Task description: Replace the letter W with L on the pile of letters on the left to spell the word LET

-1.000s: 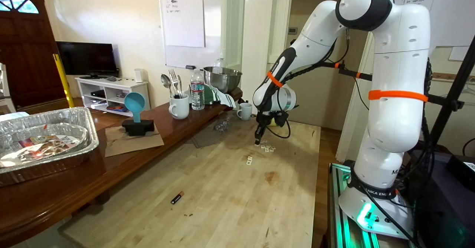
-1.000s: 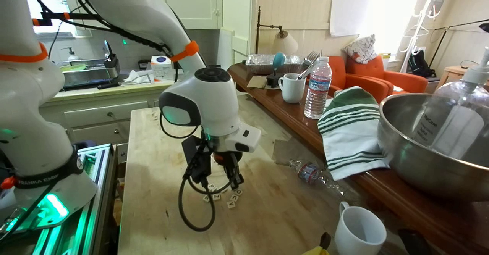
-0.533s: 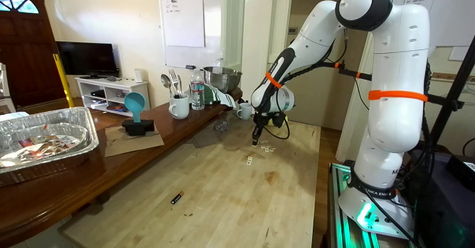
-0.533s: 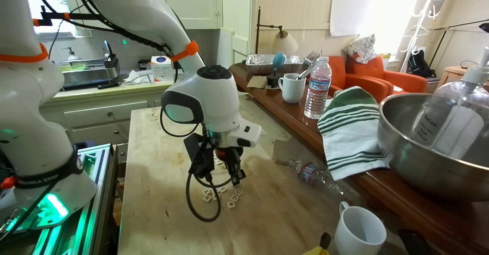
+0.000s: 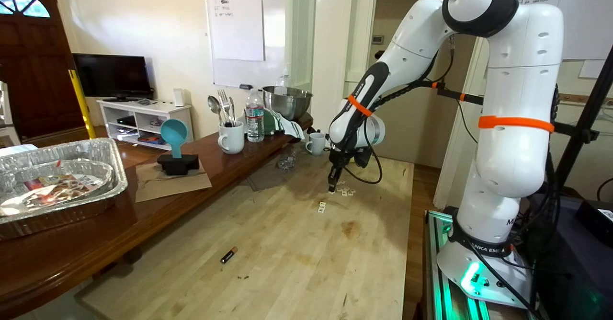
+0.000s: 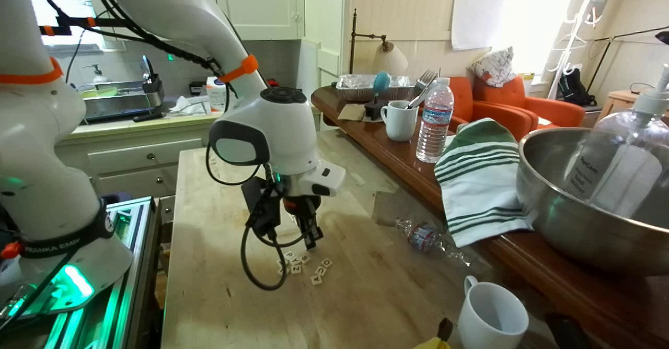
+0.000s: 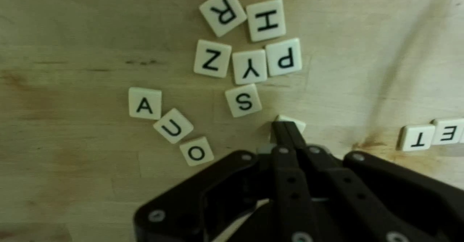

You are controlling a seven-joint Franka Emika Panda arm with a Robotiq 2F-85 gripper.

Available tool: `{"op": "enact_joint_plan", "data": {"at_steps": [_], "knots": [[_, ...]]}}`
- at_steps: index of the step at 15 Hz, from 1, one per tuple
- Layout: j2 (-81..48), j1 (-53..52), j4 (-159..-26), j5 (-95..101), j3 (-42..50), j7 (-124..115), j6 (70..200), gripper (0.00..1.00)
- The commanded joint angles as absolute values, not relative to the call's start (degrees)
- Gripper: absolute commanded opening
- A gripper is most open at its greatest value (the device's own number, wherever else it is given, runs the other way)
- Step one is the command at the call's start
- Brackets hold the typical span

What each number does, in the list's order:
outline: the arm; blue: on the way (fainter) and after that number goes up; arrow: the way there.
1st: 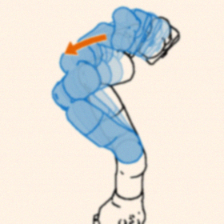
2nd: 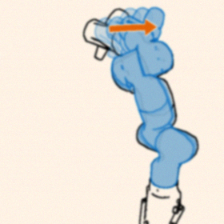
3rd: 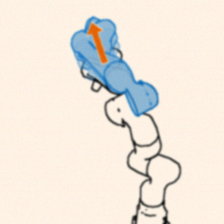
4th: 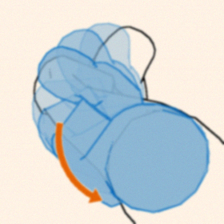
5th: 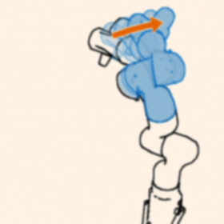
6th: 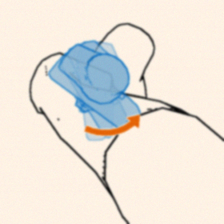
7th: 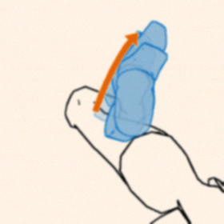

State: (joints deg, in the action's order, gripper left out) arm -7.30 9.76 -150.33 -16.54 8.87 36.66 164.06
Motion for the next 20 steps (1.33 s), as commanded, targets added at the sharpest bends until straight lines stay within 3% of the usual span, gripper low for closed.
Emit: {"op": "enact_joint_plan", "data": {"at_steps": [1, 8, 20], "knots": [[-6.7, 8.0, -155.3, -15.1, 9.0, 31.1, 163.8, 0.0], [-3.2, 5.5, -161.1, -15.0, 7.9, 17.4, 165.5, 0.0], [-5.0, 4.6, -157.4, -13.7, 6.1, 0.6, 163.1, 0.0]]}}
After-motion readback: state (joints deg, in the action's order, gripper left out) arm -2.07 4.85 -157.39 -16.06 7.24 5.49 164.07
